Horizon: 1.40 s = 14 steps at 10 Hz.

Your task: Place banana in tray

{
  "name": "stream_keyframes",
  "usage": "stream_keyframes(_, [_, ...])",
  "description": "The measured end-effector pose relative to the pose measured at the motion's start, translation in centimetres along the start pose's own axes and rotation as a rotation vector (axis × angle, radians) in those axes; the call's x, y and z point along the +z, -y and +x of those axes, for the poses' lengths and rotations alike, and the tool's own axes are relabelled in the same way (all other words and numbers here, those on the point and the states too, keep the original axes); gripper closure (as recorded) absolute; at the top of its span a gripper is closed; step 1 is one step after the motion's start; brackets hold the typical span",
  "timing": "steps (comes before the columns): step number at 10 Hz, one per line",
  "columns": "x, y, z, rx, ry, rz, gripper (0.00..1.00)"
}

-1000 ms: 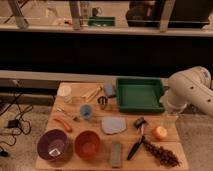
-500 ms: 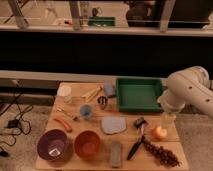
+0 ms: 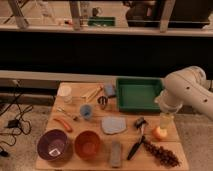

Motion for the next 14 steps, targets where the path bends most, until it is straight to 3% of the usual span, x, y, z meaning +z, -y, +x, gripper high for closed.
stream_keyframes(6, [-0.4, 1.0, -3.8, -0.068, 0.043, 0.005, 0.20])
stream_keyframes(12, [-0.4, 1.9, -9.9, -0.167, 0.084, 0.015, 0.20])
stream_keyframes(13, [-0.2, 1.9, -12.0, -0.206, 0.096, 0.013, 0.20])
stream_keyframes(14, [-0.2, 1.9, -12.0, -0.207, 0.095, 0.013, 0.20])
